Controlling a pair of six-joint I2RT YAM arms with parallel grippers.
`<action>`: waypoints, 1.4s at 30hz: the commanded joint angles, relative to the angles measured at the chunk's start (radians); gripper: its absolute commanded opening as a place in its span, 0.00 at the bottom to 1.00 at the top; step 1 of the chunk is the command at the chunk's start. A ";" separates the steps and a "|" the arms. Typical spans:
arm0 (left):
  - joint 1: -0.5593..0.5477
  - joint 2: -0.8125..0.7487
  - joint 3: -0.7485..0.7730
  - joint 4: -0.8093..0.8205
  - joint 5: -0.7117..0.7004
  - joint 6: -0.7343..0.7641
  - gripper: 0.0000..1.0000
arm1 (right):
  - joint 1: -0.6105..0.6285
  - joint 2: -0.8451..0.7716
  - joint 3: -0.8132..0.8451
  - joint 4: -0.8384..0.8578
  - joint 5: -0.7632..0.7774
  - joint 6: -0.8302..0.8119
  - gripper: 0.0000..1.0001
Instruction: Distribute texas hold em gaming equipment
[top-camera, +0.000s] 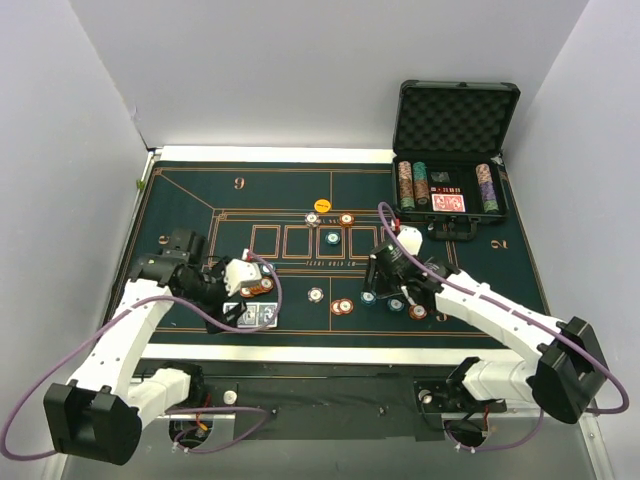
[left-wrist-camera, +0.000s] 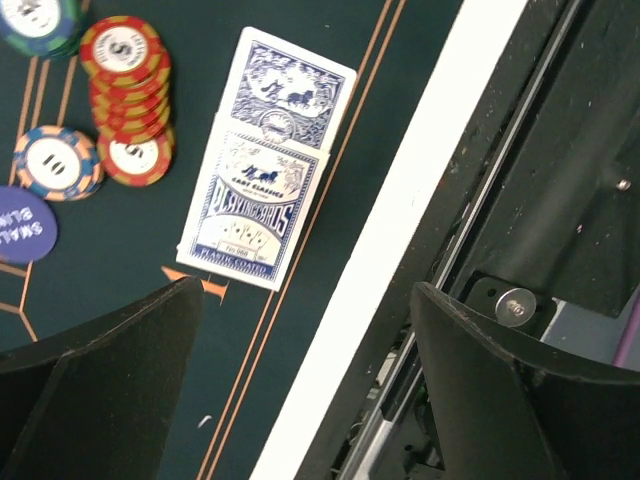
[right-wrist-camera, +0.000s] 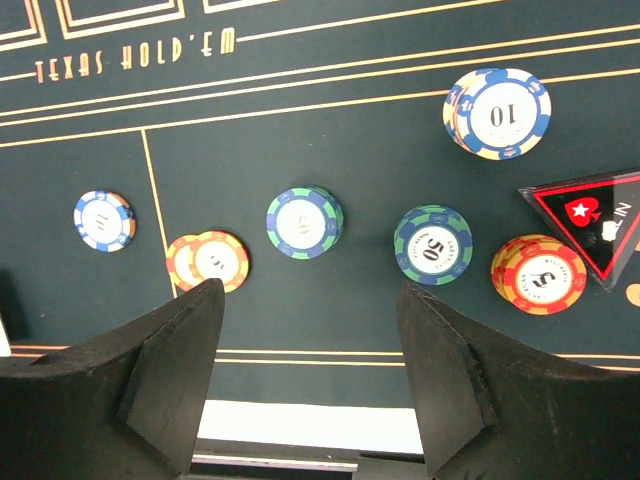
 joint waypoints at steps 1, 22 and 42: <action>-0.070 0.035 -0.051 0.101 -0.020 0.092 0.96 | -0.007 -0.062 -0.021 0.027 -0.026 0.016 0.65; -0.096 0.168 -0.180 0.299 0.013 0.385 0.96 | -0.078 -0.052 0.002 0.090 -0.111 -0.033 0.65; -0.113 0.269 -0.170 0.336 -0.036 0.373 0.97 | -0.107 -0.068 -0.004 0.110 -0.180 -0.062 0.61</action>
